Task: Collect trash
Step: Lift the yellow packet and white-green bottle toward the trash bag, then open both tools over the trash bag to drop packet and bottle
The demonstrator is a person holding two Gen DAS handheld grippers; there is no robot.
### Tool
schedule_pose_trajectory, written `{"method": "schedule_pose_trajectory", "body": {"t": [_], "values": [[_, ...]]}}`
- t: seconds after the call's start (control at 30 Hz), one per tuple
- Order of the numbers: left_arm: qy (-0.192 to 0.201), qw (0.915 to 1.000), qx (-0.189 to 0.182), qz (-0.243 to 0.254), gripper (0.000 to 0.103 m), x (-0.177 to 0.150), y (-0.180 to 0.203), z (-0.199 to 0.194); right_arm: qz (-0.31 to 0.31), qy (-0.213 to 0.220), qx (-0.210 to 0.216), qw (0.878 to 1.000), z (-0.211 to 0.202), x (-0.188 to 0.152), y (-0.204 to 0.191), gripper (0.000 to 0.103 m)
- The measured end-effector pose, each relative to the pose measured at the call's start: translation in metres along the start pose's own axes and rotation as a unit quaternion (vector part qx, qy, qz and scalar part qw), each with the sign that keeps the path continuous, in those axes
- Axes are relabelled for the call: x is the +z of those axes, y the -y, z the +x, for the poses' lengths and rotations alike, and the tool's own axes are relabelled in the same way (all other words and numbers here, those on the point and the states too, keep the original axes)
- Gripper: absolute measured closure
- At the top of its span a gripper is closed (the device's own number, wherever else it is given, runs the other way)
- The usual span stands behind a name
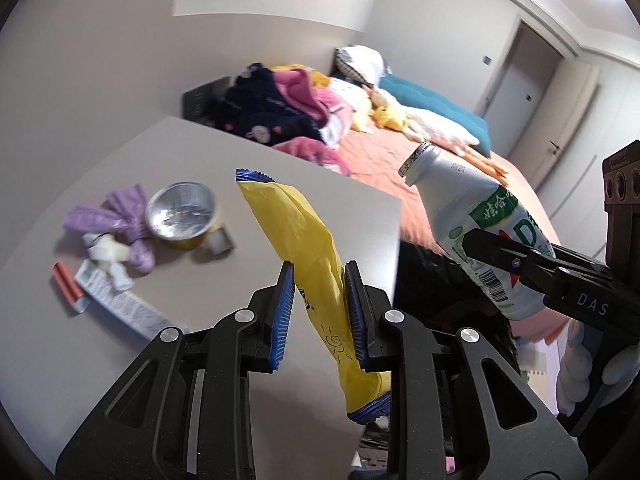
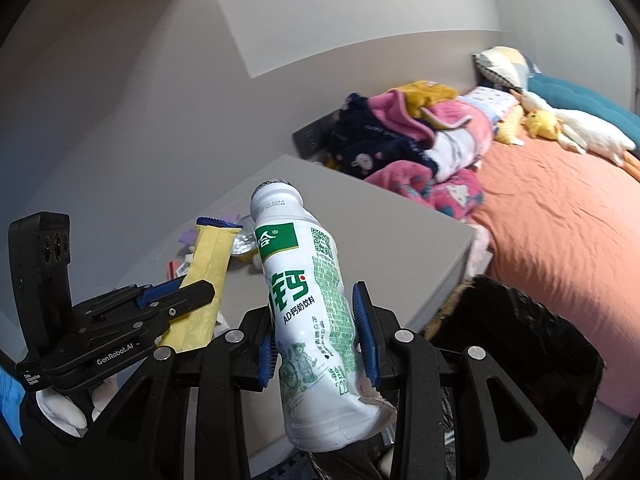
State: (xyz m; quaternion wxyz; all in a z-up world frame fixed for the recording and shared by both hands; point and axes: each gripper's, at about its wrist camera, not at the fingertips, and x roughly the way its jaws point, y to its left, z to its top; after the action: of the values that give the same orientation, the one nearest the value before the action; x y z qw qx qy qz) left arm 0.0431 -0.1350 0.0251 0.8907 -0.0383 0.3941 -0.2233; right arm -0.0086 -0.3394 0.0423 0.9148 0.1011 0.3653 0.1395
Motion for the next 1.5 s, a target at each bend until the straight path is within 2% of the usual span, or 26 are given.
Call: {"method": "schedule_pose_trajectory", "body": {"t": [0.43, 0.77, 1.17, 1.2, 1.23, 1.27, 1.3, 1.33, 1.4, 1.5], "values": [[-0.017, 0.9970, -0.050, 0.057, 0.078, 0.001, 0.063, 0.019, 0.045, 0.027, -0.051, 0.997, -0.047, -0.016, 0.052, 0.068], [-0.027, 0.9912, -0.090, 0.093, 0.078, 0.002, 0.111, 0.031, 0.076, 0.044, -0.077, 0.993, -0.079, -0.027, 0.082, 0.067], [-0.045, 0.9833, -0.125, 0.125, 0.077, 0.004, 0.148, 0.052, 0.106, 0.058, -0.102, 0.987, -0.103, -0.040, 0.109, 0.067], [-0.051, 0.9825, -0.128, 0.126, 0.074, 0.003, 0.151, 0.055, 0.111, 0.059, -0.104, 0.987, -0.105, -0.040, 0.111, 0.066], [-0.061, 0.9813, -0.132, 0.126, 0.066, 0.002, 0.152, 0.058, 0.122, 0.064, -0.108, 0.985, -0.108, -0.041, 0.115, 0.063], [-0.078, 0.9813, -0.127, 0.122, 0.033, 0.001, 0.154, 0.064, 0.132, 0.072, -0.119, 0.981, -0.112, -0.042, 0.119, 0.057], [-0.083, 0.9825, -0.118, 0.118, 0.005, 0.001, 0.154, 0.066, 0.141, 0.082, -0.142, 0.976, -0.116, -0.043, 0.120, 0.037], [-0.079, 0.9847, -0.104, 0.116, 0.006, 0.000, 0.154, 0.067, 0.145, 0.091, -0.162, 0.972, -0.119, -0.044, 0.121, 0.022], [-0.073, 0.9849, -0.100, 0.121, 0.006, -0.001, 0.155, 0.067, 0.143, 0.102, -0.178, 0.968, -0.123, -0.045, 0.122, 0.020], [-0.068, 0.9863, -0.095, 0.117, 0.006, -0.001, 0.152, 0.065, 0.149, 0.104, -0.176, 0.968, -0.124, -0.045, 0.125, 0.020]]}}
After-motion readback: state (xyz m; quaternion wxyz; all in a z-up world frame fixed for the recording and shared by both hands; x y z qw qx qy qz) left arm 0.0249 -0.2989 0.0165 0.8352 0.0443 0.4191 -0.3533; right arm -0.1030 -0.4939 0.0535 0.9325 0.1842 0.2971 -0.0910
